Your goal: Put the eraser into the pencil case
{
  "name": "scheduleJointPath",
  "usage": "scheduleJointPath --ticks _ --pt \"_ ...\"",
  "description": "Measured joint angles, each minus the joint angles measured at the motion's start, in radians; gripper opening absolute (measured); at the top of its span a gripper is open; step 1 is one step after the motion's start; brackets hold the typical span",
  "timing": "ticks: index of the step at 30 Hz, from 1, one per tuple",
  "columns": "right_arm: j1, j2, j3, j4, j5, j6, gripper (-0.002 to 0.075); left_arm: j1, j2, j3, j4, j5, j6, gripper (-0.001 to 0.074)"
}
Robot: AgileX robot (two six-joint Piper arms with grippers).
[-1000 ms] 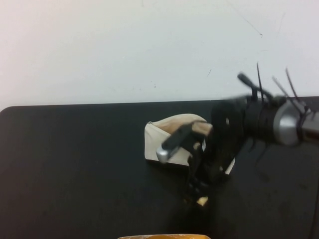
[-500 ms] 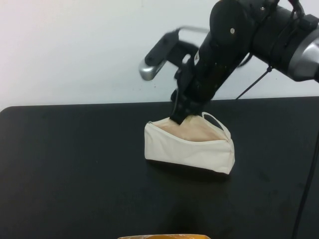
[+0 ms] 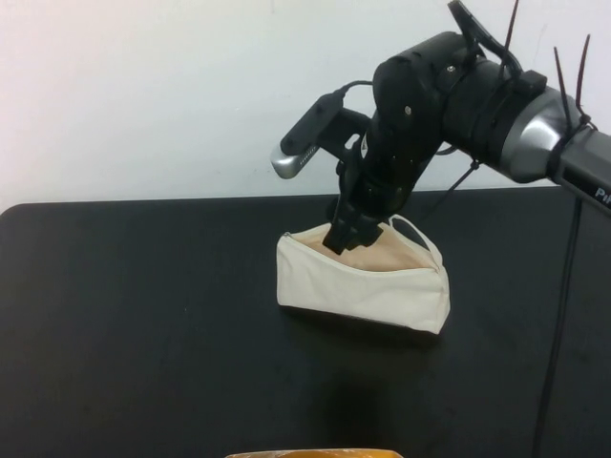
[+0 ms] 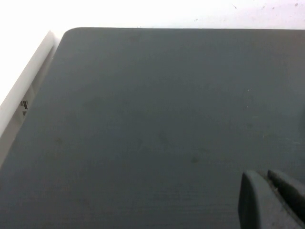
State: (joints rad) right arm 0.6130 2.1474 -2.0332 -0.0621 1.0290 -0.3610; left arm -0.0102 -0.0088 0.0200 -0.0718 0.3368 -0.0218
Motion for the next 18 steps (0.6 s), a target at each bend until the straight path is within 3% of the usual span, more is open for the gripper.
scheduleJointPath --ticks 4,8,18 --pt "0.000 0.000 -0.012 0.000 0.001 0.012 0.0445 0.000 0.000 0.000 0.000 0.000 0.000 -0.0001" --pt "0.000 -0.002 -0.066 0.000 0.063 0.016 0.0405 0.000 0.000 0.000 0.000 0.000 0.000 -0.0001" --pt "0.000 -0.239 -0.143 -0.002 0.183 -0.007 0.0037 0.000 0.000 0.000 0.000 0.000 0.000 -0.0001"
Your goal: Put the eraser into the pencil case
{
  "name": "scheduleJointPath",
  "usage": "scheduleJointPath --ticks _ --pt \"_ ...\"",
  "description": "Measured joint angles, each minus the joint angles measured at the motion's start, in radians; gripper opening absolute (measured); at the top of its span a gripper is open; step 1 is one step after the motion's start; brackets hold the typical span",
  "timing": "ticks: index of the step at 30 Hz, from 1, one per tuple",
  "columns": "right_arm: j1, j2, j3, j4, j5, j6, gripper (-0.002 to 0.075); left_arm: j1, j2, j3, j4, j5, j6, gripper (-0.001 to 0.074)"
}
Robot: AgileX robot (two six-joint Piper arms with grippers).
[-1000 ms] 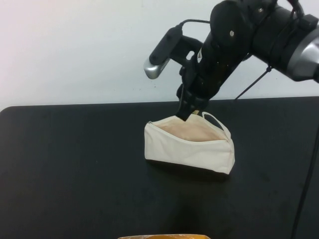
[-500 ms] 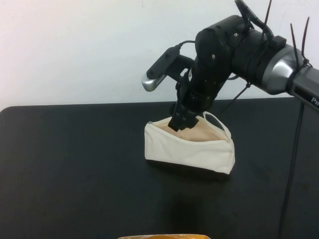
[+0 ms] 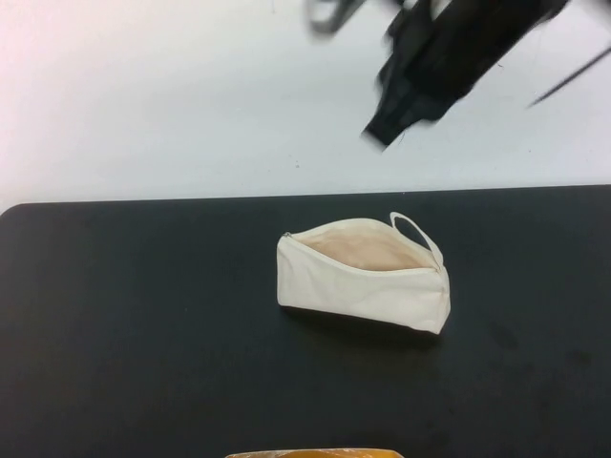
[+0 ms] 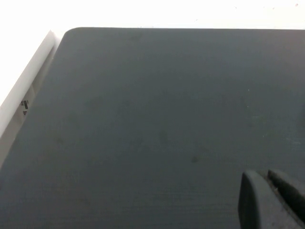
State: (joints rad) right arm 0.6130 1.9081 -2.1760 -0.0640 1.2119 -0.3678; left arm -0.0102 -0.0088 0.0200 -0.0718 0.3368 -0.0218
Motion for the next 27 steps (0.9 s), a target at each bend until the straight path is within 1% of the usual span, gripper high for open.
scheduleJointPath --ticks 4,9,17,21,27 --pt "0.000 -0.141 -0.005 -0.001 0.002 -0.002 0.0006 0.000 0.000 0.000 0.000 0.000 0.000 -0.0001" --pt "0.000 -0.317 0.003 -0.016 0.002 -0.002 0.0000 0.000 0.000 0.000 0.000 0.000 0.000 -0.0001" --pt "0.000 -0.614 0.102 -0.093 0.002 -0.002 -0.0001 0.000 0.000 0.000 0.000 0.000 0.000 -0.0001" --pt "0.000 -0.685 0.112 -0.095 0.002 -0.002 -0.0001 0.000 0.000 0.000 0.000 0.000 0.000 -0.0001" --pt "0.000 -0.700 0.113 -0.097 0.002 -0.002 -0.0001 0.000 0.000 0.000 0.000 0.000 0.000 -0.0001"
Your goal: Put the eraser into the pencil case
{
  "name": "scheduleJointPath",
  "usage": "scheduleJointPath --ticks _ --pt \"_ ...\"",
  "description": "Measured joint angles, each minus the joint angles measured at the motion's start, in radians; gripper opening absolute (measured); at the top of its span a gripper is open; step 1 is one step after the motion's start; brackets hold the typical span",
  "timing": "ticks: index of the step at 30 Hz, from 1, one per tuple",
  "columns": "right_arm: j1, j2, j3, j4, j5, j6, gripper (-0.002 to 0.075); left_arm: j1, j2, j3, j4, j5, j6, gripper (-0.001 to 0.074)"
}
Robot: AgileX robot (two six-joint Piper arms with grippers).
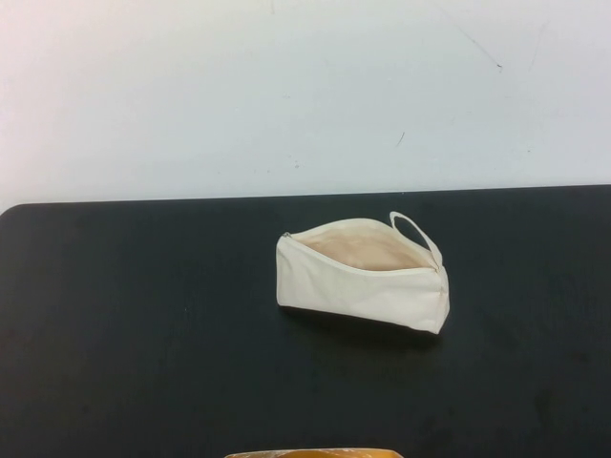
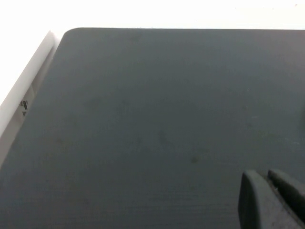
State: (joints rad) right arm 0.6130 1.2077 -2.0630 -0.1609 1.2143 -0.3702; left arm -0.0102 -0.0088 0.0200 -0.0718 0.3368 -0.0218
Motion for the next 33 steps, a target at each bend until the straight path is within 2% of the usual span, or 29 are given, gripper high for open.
scheduleJointPath --ticks 18,26,33 --pt "-0.017 0.073 0.088 0.069 0.000 0.000 -0.0001 0.000 0.000 0.000 0.000 0.000 0.000 -0.0001" --pt "-0.148 0.068 0.088 0.204 0.000 0.000 -0.0001 0.000 0.000 0.000 0.000 0.000 0.000 -0.0001" --pt "-0.187 -0.027 0.088 0.206 0.000 0.000 -0.0001 0.000 0.000 0.000 0.000 0.000 0.000 -0.0001"
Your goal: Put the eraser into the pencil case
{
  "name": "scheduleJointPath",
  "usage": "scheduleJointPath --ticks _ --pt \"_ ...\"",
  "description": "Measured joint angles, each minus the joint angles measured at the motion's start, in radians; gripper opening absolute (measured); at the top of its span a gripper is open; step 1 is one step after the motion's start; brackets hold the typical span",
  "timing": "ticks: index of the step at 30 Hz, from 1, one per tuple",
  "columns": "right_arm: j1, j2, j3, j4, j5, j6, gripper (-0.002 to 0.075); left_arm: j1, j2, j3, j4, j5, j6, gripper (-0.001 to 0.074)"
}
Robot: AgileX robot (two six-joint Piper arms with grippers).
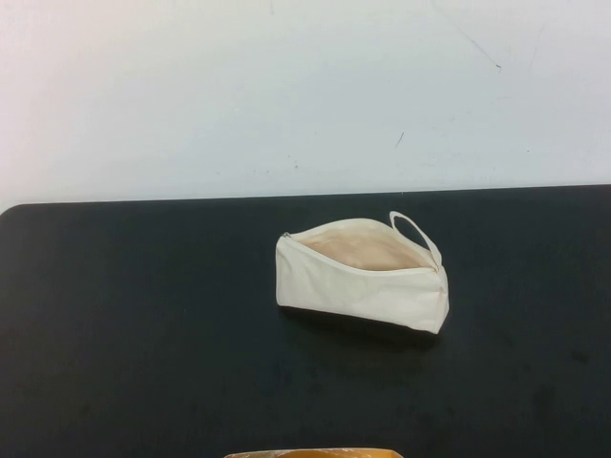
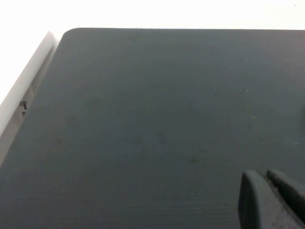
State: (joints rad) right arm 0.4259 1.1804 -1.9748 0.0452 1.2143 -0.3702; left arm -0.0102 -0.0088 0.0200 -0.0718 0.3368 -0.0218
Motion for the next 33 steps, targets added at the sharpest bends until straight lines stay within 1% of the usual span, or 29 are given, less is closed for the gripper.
scheduleJointPath --ticks 8,13,18,21,24,28,30,33 --pt "-0.002 -0.193 0.000 0.010 0.000 0.000 -0.0001 0.000 0.000 0.000 0.000 0.000 0.000 -0.0001" --pt "-0.047 -0.342 0.000 0.014 0.000 0.000 -0.0001 0.000 0.000 0.000 0.000 0.000 0.000 -0.0001" --pt "-0.070 -0.477 0.000 -0.072 0.000 0.000 -0.0001 0.000 0.000 0.000 0.000 0.000 0.000 -0.0001" --pt "-0.071 -0.557 0.044 -0.150 0.000 0.000 -0.0001 0.000 0.000 0.000 0.000 0.000 0.000 -0.0001" --pt "-0.071 -0.631 0.136 -0.249 0.000 0.010 -0.0001 0.000 0.000 0.000 0.000 0.000 0.000 -0.0001" --pt "-0.071 -0.723 0.342 -0.363 -0.004 0.092 -0.0001 0.000 0.000 0.000 0.000 0.000 0.000 -0.0001" --pt "-0.078 -0.767 0.457 -0.385 -0.037 0.133 -0.0001 0.000 0.000 0.000 0.000 0.000 0.000 -0.0001" --pt "-0.110 -0.828 0.649 -0.374 -0.148 0.158 -0.0001 0.000 0.000 0.000 0.000 0.000 0.000 -0.0001"
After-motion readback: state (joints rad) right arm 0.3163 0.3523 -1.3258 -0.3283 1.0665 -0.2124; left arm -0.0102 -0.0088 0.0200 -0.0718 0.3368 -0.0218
